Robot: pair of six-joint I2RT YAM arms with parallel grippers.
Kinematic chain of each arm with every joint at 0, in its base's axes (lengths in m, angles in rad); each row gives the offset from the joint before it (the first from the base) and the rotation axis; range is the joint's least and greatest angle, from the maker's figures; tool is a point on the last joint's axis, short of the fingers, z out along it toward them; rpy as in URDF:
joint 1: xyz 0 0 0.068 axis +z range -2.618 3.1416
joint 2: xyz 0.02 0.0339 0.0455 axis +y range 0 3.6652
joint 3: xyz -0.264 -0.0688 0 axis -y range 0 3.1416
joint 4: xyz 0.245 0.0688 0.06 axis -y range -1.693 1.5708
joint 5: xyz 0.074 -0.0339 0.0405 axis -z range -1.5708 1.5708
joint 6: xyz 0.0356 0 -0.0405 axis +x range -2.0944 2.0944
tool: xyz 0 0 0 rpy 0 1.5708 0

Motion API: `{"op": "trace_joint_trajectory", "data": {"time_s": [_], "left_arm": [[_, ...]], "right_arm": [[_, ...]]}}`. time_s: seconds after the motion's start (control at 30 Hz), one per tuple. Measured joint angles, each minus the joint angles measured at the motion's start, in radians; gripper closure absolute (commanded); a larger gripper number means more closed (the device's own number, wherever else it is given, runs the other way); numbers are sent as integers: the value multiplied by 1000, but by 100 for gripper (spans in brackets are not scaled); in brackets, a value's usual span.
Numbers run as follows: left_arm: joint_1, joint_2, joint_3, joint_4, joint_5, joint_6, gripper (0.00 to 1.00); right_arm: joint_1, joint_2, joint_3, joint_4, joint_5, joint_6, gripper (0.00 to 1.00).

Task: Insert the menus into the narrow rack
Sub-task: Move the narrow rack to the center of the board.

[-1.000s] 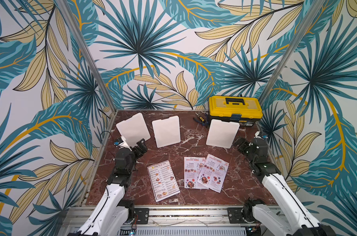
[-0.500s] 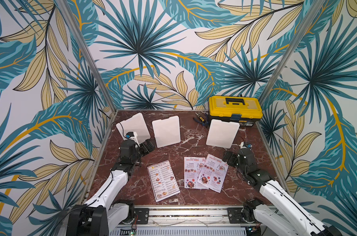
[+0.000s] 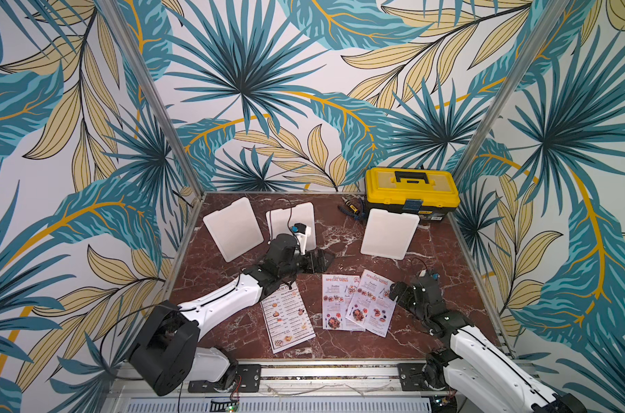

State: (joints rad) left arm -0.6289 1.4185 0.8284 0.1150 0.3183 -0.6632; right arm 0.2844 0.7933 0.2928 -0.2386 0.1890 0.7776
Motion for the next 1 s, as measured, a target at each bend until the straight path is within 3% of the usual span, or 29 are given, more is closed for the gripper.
{"op": "trace_joint_trajectory", "data": {"time_s": [0.17, 0.27, 0.33, 0.43, 0.57, 0.7, 0.83, 1.0], "left_arm": [[-44, 147, 120, -13, -10, 36, 9], [-49, 255, 250, -15, -29, 106, 23], [-49, 329, 338, -9, -32, 156, 25], [-49, 430, 446, -1, -34, 206, 27], [-49, 518, 535, -3, -41, 246, 39], [-49, 574, 615, -8, -36, 282, 38], [-49, 624, 690, -5, -20, 317, 37], [-49, 692, 764, 0, -4, 353, 35]], "right_arm": [[-42, 12, 0, 92, -10, -5, 4], [-91, 30, 9, 137, -18, -13, 4], [-132, 38, 15, 174, -18, -20, 5], [-208, 49, 18, 238, -34, -21, 7], [-370, 82, 21, 323, -93, 26, 17], [-491, 211, 65, 392, -178, 65, 24], [-536, 401, 137, 490, -269, 100, 30], [-554, 631, 246, 566, -397, 114, 30]]}}
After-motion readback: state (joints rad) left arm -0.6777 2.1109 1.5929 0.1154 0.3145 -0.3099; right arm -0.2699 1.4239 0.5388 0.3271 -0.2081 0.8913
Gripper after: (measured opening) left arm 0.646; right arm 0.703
